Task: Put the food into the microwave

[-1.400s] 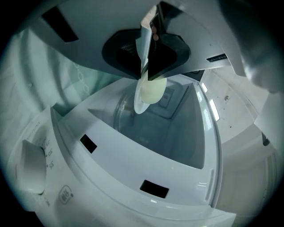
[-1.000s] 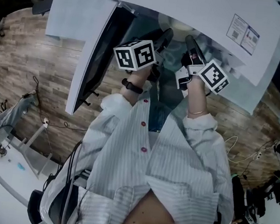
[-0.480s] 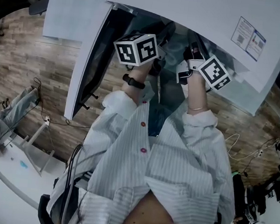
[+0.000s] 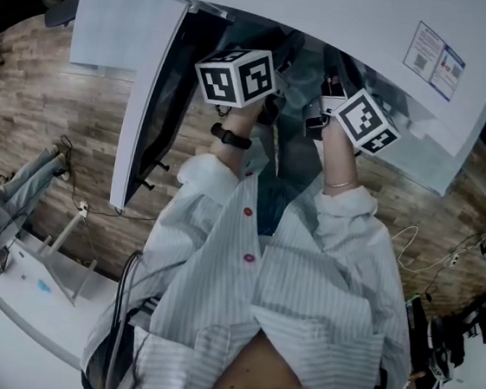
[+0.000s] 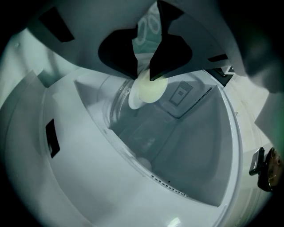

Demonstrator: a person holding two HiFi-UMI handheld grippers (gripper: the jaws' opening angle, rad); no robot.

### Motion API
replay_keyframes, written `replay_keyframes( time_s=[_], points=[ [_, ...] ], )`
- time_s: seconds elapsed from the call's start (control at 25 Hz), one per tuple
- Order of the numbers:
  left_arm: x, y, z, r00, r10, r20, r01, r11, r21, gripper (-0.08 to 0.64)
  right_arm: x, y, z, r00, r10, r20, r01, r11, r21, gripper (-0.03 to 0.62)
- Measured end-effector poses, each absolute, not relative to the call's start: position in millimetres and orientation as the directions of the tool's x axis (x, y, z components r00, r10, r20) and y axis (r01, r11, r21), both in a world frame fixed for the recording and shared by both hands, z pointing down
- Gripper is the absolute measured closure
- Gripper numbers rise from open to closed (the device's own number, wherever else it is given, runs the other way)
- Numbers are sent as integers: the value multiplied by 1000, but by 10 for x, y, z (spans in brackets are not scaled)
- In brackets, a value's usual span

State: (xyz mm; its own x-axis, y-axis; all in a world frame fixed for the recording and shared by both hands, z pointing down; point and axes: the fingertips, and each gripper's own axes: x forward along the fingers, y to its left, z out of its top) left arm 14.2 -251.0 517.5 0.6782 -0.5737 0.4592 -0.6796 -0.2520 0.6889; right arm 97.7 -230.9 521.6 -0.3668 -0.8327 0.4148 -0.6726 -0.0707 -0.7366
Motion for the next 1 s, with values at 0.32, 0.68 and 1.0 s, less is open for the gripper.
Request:
replay_keyframes(
  time_s=[0.32, 0.68, 1.0],
  points=[
    [136, -2558, 5151, 650, -589, 480, -719, -273, 639, 440, 980, -2369, 5167, -339, -840, 424, -735, -45, -677, 497],
    [77, -2628, 5167, 577, -617, 535, -800, -297, 521, 402, 949, -2453, 5113, -320, -845, 429, -799, -3, -601, 485],
    [32, -2677, 5241, 549, -621, 559, -823, -289, 488, 390, 880, -2549, 5121, -316, -824, 469, -871, 57, -487, 474]
  ],
)
